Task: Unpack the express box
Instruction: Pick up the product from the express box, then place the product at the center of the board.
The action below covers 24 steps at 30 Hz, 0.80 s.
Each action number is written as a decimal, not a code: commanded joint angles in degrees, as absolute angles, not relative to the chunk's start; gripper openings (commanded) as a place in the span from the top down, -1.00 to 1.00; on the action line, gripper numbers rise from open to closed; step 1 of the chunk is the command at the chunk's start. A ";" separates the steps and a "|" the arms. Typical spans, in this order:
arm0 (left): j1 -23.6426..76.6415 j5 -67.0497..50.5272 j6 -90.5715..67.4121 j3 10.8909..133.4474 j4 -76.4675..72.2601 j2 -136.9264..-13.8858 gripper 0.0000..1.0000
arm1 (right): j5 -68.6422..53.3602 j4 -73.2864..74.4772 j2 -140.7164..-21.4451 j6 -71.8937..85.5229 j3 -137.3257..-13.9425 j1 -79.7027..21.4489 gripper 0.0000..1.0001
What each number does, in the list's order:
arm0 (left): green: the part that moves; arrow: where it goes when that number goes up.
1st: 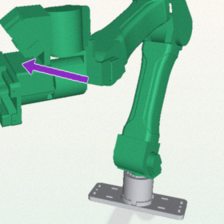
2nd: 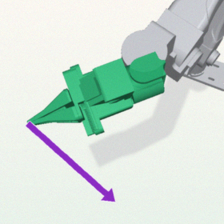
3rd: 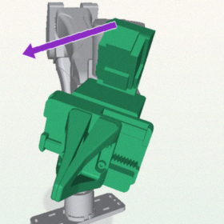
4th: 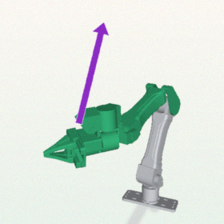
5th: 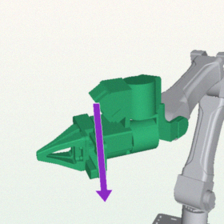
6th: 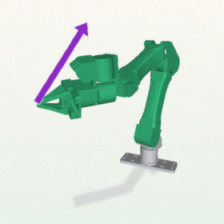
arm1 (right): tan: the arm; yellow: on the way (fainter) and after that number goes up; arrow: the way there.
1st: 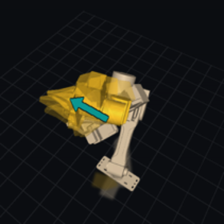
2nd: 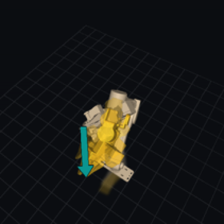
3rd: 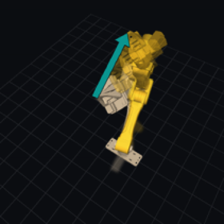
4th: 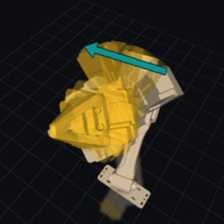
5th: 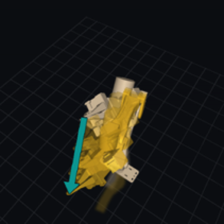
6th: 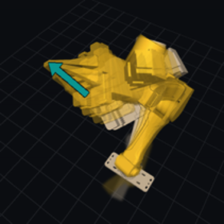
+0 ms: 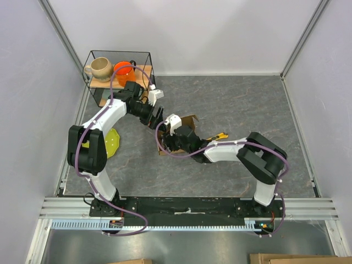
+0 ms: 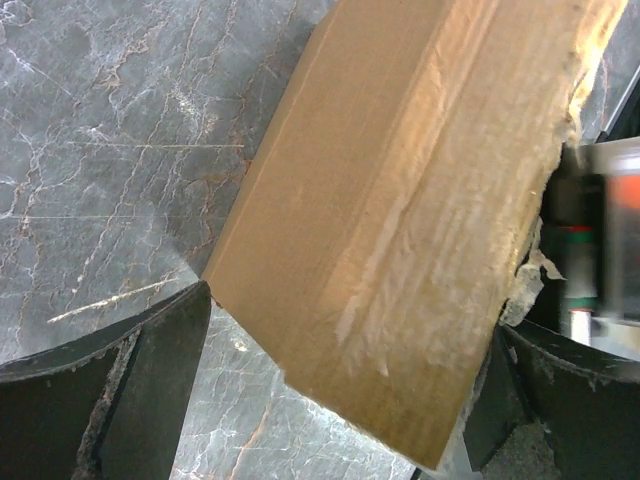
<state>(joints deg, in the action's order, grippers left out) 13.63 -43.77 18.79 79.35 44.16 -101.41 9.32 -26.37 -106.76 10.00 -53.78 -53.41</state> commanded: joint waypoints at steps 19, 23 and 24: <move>13.62 -41.13 26.54 79.80 49.13 -95.28 -0.99 | 30.66 -2.04 -60.23 16.59 -32.89 -50.63 0.32; 13.71 -43.42 26.54 79.45 50.10 -94.05 -0.99 | 33.74 -1.32 -58.45 21.25 -28.48 -49.83 0.32; 13.80 -43.77 26.28 79.28 50.01 -93.26 -0.99 | 34.27 -1.75 -58.97 21.79 -27.00 -49.66 0.32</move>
<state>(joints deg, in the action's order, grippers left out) 13.63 -40.77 23.75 78.96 48.40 -97.32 28.62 -3.77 -59.07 15.53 -30.89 -49.95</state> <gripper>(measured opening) 0.993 0.629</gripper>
